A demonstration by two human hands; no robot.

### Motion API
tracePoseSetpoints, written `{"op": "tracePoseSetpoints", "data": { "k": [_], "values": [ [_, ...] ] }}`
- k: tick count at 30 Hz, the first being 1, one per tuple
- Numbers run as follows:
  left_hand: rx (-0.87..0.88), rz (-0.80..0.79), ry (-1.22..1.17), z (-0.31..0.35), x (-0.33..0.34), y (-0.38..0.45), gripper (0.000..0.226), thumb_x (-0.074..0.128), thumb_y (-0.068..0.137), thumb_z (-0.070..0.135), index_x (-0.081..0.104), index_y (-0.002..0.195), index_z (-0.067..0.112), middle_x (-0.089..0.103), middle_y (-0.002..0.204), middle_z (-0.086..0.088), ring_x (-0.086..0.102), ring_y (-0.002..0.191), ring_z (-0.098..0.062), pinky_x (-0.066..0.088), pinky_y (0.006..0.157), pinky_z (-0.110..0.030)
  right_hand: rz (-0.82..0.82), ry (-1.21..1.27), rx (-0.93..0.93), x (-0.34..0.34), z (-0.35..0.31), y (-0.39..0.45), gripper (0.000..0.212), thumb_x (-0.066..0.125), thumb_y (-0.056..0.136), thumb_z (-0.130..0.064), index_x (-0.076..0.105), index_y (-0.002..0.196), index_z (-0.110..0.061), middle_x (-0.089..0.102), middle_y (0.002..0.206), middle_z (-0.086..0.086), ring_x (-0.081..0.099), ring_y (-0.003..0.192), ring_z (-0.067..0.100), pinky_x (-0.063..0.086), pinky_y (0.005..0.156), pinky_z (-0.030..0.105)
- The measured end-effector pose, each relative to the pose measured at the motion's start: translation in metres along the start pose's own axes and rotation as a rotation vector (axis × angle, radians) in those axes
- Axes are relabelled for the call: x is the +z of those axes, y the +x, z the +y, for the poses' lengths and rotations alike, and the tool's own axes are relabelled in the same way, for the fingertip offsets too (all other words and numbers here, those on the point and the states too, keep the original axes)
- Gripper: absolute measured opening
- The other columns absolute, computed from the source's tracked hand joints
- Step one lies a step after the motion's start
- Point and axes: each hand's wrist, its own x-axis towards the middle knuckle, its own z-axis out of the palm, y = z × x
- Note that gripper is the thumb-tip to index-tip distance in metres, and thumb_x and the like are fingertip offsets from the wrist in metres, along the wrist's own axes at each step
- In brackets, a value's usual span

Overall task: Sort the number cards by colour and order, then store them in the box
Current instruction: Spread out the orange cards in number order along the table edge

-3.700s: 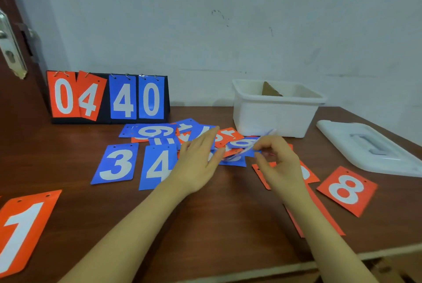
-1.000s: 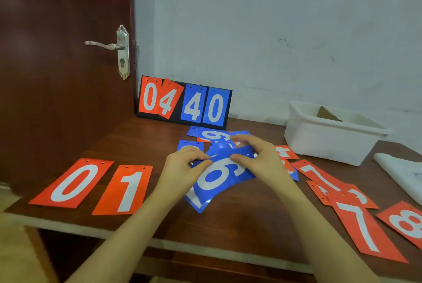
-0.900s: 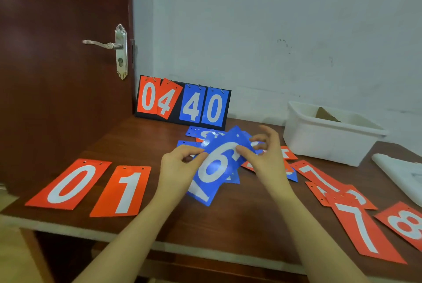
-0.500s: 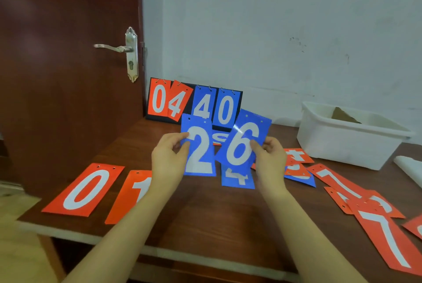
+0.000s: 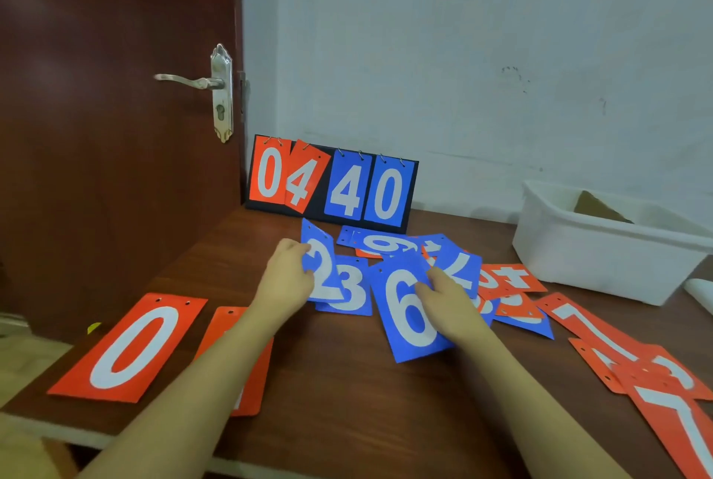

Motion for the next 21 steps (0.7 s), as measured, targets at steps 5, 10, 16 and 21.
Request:
{"op": "tracePoseSetpoints", "data": {
  "k": [5,10,16,21],
  "values": [
    [-0.076,-0.007,0.416,-0.019,-0.015,0.02,0.051,0.052,0.084,0.004,0.043,0.133,0.013,0.038,0.136,-0.007,0.046,0.114,-0.028,0.038,0.094,-0.036,0.084,-0.003,-0.07,0.015,-0.025,0.003,0.022,0.04,0.096,-0.027,0.036,0.075,-0.027,0.062,0.086,0.01,0.062,0.087,0.024,0.042,0.099,0.05],
    [-0.102,-0.211,0.623,-0.029,-0.011,0.019,0.045,0.04,0.09,0.016,0.042,0.134,0.022,0.039,0.141,-0.003,0.035,0.125,-0.026,0.025,0.103,-0.041,0.084,0.055,-0.098,0.02,-0.032,0.005,0.024,0.044,0.095,-0.026,0.036,0.073,-0.023,0.06,0.084,0.014,0.062,0.09,0.032,0.045,0.092,0.049],
    [0.084,-0.036,0.407,0.01,-0.004,0.0,0.045,0.035,0.095,0.04,0.039,0.137,0.022,0.037,0.146,0.0,0.032,0.132,-0.021,0.019,0.107,-0.039,0.135,0.361,-0.088,-0.013,-0.019,-0.006,0.024,0.055,0.092,-0.026,0.05,0.085,-0.003,0.068,0.09,0.014,0.068,0.081,0.024,0.055,0.062,0.032],
    [0.211,-0.123,-0.137,0.1,0.035,-0.036,0.049,0.044,0.092,0.046,0.041,0.135,0.024,0.053,0.13,0.002,0.047,0.12,-0.015,0.035,0.105,-0.04,0.259,0.442,-0.149,-0.066,0.013,-0.027,0.013,0.057,0.091,-0.019,0.057,0.085,-0.007,0.07,0.084,0.009,0.068,0.072,0.019,0.054,0.061,0.031]
  ]
}}
